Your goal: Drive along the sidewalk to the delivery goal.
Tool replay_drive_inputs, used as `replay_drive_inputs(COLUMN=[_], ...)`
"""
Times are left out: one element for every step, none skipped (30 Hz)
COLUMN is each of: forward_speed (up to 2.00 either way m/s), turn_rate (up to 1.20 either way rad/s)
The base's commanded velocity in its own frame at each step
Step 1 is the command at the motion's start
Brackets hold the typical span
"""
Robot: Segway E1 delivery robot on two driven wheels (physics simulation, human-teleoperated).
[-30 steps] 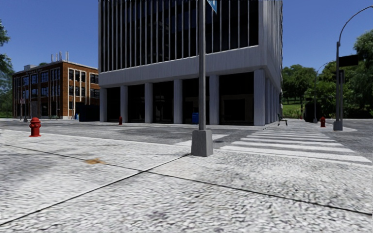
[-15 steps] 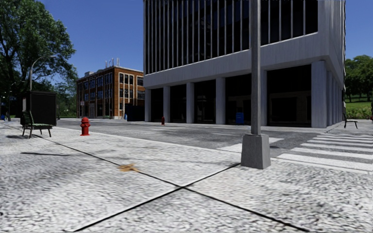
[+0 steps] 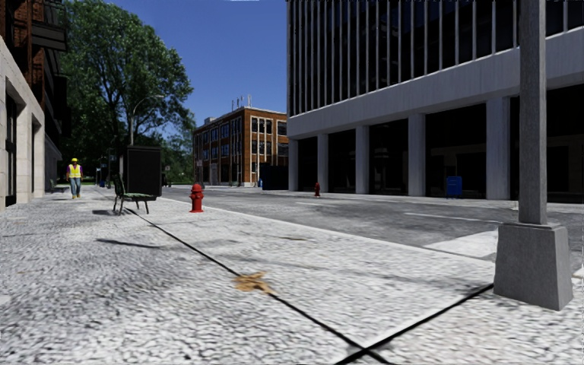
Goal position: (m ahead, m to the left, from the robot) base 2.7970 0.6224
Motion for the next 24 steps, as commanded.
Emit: replay_drive_inputs(forward_speed=[1.35, 1.35, 1.35, 1.35, 1.35, 1.35, 1.35, 1.35, 1.34, 1.34, 1.34, 1.33, 1.33, 1.33, 1.33, 1.33, 1.33, 1.32, 1.32, 1.32, 1.32, 1.32, 1.32, 1.31], turn_rate=[0.56, 0.56, 0.56, 0.56, 0.56, 0.56, 0.56, 0.56, 0.56, 0.56, 0.56, 0.56, 0.56, 0.56, 0.56, 0.56, 0.56, 0.56, 0.56, 0.56, 0.56, 0.56, 0.56, 0.56])
